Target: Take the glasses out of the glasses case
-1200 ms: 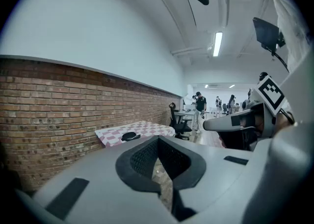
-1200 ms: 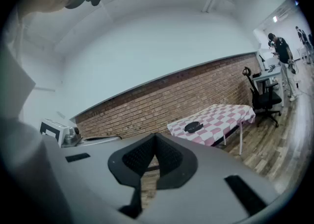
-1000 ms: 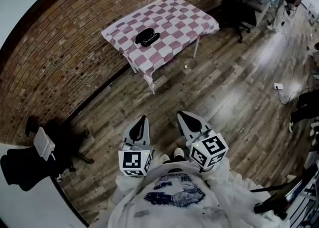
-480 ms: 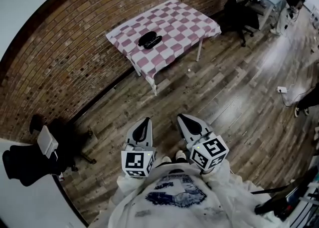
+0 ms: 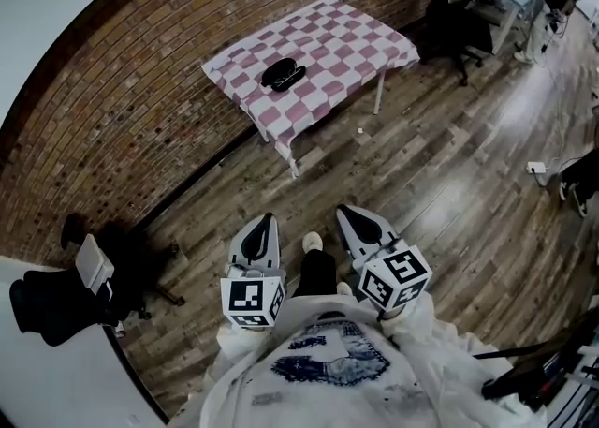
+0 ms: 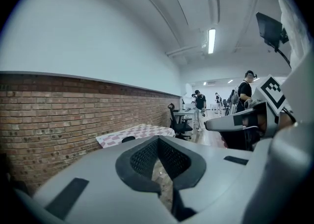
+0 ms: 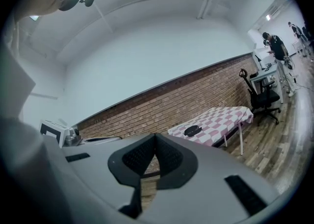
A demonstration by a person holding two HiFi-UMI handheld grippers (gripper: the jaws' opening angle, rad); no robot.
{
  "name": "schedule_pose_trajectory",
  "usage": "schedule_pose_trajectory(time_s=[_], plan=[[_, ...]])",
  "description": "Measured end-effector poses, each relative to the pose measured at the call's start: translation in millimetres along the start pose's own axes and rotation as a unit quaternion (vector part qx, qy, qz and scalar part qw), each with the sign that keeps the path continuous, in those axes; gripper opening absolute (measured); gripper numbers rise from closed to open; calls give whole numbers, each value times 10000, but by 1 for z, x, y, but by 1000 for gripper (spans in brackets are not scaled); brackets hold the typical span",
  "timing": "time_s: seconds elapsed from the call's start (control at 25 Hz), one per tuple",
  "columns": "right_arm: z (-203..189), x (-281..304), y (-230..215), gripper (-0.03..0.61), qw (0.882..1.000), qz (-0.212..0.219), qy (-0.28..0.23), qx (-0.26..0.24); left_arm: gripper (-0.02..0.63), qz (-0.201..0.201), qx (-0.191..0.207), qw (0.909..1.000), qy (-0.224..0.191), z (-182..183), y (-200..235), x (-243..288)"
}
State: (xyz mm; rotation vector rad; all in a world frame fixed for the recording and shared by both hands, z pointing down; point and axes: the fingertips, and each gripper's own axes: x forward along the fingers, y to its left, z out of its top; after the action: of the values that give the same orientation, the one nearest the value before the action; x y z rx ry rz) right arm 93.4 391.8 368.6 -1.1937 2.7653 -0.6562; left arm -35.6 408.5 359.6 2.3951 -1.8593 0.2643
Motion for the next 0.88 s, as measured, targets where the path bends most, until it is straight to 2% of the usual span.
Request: schedule_pose_trajectory(time_s=[0.48,0.88], plan=[[8,60,-55,14,9993,-343,152,-17,8,-167,-164,9997,90,-11,30,84],[34,176,-84,14,9982,-353,438,-187,8,-129,-428,9989,109,0,111,182]])
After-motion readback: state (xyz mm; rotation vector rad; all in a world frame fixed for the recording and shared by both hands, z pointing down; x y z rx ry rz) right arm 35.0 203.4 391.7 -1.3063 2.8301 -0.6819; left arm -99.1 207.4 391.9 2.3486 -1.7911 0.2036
